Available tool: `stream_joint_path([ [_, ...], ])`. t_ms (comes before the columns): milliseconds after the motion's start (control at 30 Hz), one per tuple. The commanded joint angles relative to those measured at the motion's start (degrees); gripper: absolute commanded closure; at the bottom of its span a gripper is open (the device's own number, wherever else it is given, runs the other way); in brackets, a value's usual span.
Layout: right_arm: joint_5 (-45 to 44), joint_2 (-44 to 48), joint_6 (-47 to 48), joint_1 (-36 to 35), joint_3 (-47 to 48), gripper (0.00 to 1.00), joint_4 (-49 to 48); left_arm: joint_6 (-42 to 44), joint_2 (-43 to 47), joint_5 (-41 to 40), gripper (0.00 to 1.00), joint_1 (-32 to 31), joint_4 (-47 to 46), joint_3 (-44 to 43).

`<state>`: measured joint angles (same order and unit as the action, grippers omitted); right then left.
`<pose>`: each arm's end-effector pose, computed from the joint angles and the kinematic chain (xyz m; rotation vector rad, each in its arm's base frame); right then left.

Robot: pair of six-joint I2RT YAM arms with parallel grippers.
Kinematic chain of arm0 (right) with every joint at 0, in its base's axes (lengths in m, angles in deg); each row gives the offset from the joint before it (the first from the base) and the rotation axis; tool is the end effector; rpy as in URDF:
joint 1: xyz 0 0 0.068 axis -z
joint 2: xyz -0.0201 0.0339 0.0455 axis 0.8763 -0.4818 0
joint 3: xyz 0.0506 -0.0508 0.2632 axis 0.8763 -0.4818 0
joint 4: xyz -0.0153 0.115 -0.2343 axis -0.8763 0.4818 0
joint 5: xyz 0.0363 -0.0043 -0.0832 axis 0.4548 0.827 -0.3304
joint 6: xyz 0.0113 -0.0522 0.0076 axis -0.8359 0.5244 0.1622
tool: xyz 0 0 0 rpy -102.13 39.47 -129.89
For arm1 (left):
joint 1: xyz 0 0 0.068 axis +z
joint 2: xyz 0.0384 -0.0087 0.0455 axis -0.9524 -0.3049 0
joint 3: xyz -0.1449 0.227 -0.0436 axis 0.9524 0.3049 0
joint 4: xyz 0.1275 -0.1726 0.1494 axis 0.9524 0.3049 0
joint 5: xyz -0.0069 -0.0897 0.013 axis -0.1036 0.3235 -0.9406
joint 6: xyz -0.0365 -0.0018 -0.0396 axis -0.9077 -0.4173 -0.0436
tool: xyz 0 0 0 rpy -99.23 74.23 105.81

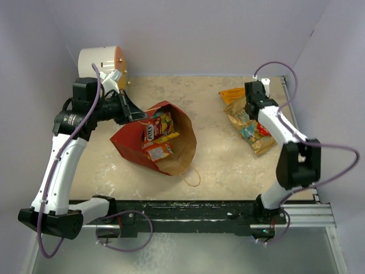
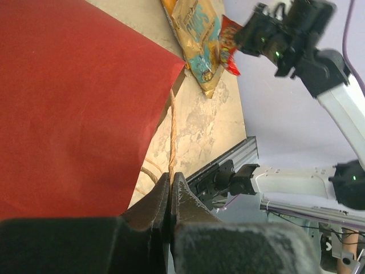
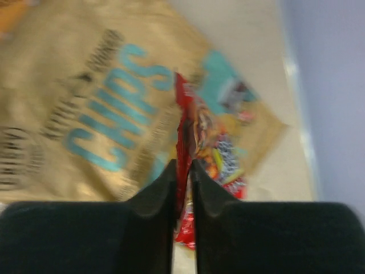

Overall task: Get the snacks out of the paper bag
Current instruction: Place the snack at the center of the board, then take out the snack from the paper bag.

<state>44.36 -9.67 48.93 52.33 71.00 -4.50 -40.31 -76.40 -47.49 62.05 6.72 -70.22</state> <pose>0.3682 0.0365 0.2750 0.3400 2.1878 -0.5363 0.2142 -0.0593 0.4273 -0.1245 2.2338 -1.1151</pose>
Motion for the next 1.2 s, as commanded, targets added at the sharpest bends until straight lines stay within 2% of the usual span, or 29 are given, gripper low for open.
stream_joint_path([
  [0,21.4,-5.0,-7.0,-1.2,10.6,0.68,0.8,2.3,-1.2,-0.6,1.0,-0.1,-0.5,-3.7],
  [100,25.7,-3.6,-11.9,-1.3,9.6,0.48,-1.6,3.3,-2.0,-0.2,1.0,-0.2,-0.4,-4.1],
  [200,28.9,-1.3,-11.5,-1.4,8.0,0.4,-1.8,2.6,-2.5,-0.2,1.0,-0.2,-1.9,-3.1],
  [333,33.7,3.3,-6.5,-1.3,4.9,0.37,-0.6,0.9,-2.7,0.3,1.0,-0.2,-3.2,-2.1],
  [600,48.9,19.0,-4.9,-3.4,-12.3,0.36,-11.4,0.1,-2.2,-0.1,1.0,-0.2,-2.1,-0.4],
  [667,51.2,21.4,-3.6,-6.2,-14.1,0.34,-13.5,-1.5,-1.5,0.2,1.0,-0.2,-3.1,1.4],
  [800,56.1,24.3,1.2,-16.2,-15.3,0.32,-17.1,-3.9,-0.9,0.0,1.0,-0.2,-3.9,2.2],
  [967,57.7,28.5,9.2,-30.2,-21.7,0.32,-30.6,-4.1,-0.4,-0.5,1.0,-0.2,-2.2,1.1],
  [1167,64.1,26.5,27.7,-39.9,-26.1,0.35,-41.4,-3.5,-0.4,-0.8,1.0,-0.2,-1.8,0.0],
])
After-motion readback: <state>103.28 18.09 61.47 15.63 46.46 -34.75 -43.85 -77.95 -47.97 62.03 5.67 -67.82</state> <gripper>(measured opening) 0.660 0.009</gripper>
